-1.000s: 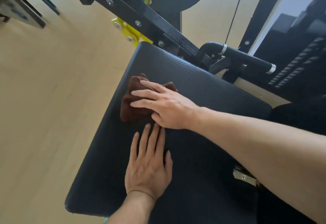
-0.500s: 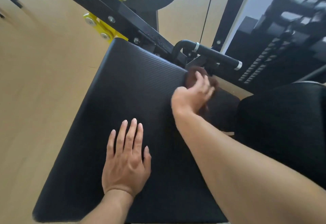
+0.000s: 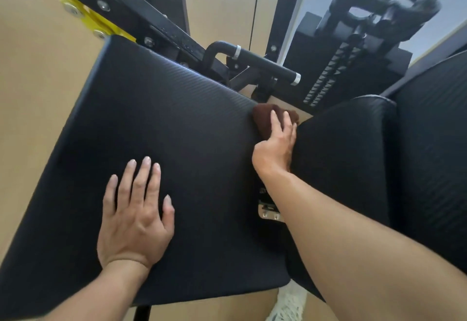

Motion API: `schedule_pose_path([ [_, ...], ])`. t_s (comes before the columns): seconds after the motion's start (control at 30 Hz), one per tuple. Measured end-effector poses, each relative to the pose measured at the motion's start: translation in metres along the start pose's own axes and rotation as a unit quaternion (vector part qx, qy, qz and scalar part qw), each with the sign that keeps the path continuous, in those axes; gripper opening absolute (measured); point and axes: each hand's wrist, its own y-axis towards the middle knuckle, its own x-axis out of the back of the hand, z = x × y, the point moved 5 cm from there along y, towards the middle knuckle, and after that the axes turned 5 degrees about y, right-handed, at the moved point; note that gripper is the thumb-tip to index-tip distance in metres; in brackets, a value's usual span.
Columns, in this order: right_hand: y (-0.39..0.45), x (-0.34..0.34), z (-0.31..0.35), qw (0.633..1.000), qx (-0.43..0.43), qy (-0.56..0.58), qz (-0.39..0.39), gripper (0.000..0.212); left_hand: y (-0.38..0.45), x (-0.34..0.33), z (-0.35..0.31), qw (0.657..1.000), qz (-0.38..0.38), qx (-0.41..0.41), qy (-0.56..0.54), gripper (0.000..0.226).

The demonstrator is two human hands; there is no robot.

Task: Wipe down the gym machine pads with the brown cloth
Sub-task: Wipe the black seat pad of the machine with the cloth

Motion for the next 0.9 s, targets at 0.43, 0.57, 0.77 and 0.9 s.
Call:
schedule_pose_path([
  [0.43,-0.057,-0.044,0.039,0.987,0.115,0.094,0.06,0.079,0.001,-0.003,0.001,0.999,0.034,-0.007,0.033,0.063],
  [0.57,-0.11,-0.055,0.025,0.981,0.173,0.035,0.086,0.079,-0.001,-0.001,0.001,0.999,0.032,-0.011,0.026,0.061],
  [0.77,-0.179,-0.051,-0.011,0.97,0.212,0.032,0.112,0.07,-0.001,-0.003,0.003,0.998,0.04,-0.023,-0.04,0.056],
  [0.9,-0.225,-0.043,-0.022,0.973,0.13,0.139,0.13,0.058,-0.008,0.008,0.012,0.973,0.087,-0.037,-0.209,0.054],
])
